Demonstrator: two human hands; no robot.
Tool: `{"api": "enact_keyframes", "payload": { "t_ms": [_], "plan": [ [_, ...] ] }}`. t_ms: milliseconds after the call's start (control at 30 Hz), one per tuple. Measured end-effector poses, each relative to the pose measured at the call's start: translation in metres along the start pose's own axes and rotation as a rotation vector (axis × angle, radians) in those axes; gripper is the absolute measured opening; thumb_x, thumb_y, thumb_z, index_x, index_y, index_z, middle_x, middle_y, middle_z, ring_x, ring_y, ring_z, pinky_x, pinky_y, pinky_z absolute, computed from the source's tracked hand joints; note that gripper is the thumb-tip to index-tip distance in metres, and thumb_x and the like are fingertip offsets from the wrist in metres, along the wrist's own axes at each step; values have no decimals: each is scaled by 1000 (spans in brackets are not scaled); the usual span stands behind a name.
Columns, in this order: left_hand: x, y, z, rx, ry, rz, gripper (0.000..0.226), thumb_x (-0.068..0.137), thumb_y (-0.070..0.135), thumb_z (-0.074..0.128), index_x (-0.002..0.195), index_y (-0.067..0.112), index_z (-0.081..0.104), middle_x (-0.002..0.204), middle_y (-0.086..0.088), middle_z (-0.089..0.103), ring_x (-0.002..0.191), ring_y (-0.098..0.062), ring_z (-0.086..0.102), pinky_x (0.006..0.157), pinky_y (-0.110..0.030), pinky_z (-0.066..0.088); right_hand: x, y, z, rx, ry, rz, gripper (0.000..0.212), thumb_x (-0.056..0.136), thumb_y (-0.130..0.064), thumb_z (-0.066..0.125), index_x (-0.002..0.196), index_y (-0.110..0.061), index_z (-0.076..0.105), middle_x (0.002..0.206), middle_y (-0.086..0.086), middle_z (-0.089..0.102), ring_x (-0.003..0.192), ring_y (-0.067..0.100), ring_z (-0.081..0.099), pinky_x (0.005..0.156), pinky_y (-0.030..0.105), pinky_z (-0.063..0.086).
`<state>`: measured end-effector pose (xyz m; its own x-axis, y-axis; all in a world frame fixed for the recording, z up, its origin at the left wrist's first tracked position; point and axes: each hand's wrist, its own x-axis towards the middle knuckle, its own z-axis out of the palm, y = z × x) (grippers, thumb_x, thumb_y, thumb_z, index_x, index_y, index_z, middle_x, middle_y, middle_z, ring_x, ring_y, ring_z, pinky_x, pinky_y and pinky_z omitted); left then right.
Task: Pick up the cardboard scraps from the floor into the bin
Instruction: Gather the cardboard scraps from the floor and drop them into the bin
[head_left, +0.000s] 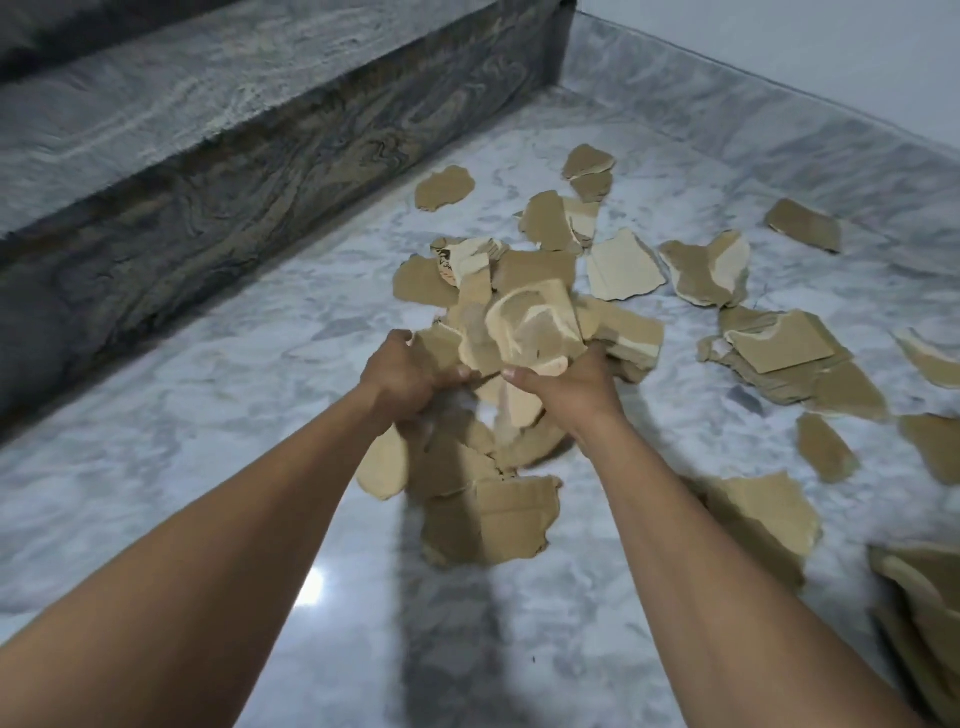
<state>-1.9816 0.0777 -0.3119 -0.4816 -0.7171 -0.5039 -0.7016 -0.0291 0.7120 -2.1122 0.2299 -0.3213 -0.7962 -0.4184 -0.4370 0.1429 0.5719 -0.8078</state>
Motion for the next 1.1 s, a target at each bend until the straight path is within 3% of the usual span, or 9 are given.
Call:
{"api": "enact_keyframes", "payload": {
  "t_ms": [233,333,500,633,733,800,900,1000,1100],
  "plan": [
    [-7,8,1,-136,-106,-77,33,81,10,75,111,7,61,88,-11,71,70,-25,66,59,-28,51,6,-2,8,228,-86,-29,75,84,-19,81,145,-22,37,135,-4,56,120,19,52,102,35,43],
    [-10,17,2,-126,-91,-105,21,79,10,65,98,4,65,88,-16,70,73,-31,64,63,-33,48,11,-3,7,279,-121,-13,56,88,-25,78,137,-26,50,127,-9,63,116,17,58,96,34,45],
    [-5,13,4,-311,-104,-115,62,59,9,56,121,9,56,115,-21,66,103,-40,66,89,-53,58,15,-6,1,410,-115,13,63,78,-16,82,135,-25,58,127,-5,69,119,20,63,104,44,49],
    [-15,19,5,-489,-75,-160,21,90,11,51,108,5,61,113,-19,66,100,-37,64,88,-51,55,13,-4,-15,531,-229,40,46,80,-2,78,120,-21,67,111,0,77,109,25,70,103,51,51],
    [-20,30,11,-708,-280,-121,39,96,41,52,112,9,69,115,-16,72,96,-32,69,82,-41,55,8,-1,-18,453,-309,61,53,76,-1,80,123,-20,65,111,2,77,111,29,69,101,50,52],
    [-21,34,20,-654,-299,-41,53,87,54,69,115,9,71,113,-15,75,99,-32,74,88,-48,58,6,1,-17,380,-341,53,65,76,-1,82,132,-22,55,117,2,74,110,28,70,94,47,56],
    [-14,31,35,-640,-83,49,68,65,35,94,119,5,66,106,-12,78,94,-29,76,87,-51,60,1,0,-14,347,-387,19,100,69,-5,88,149,-28,33,135,-5,64,123,23,62,101,49,53],
    [-8,33,39,-713,-93,51,49,79,15,86,119,-3,66,104,-15,77,78,-22,76,65,-35,61,1,0,-16,400,-326,8,139,61,-24,93,159,-43,-4,156,-10,36,142,20,41,115,49,39],
    [-7,39,41,-701,-186,59,39,85,9,79,119,-5,65,107,-17,76,90,-28,76,76,-44,63,-2,0,-24,436,-297,-19,120,75,-25,86,157,-50,2,163,-6,32,137,22,49,109,49,47]
  ]
}}
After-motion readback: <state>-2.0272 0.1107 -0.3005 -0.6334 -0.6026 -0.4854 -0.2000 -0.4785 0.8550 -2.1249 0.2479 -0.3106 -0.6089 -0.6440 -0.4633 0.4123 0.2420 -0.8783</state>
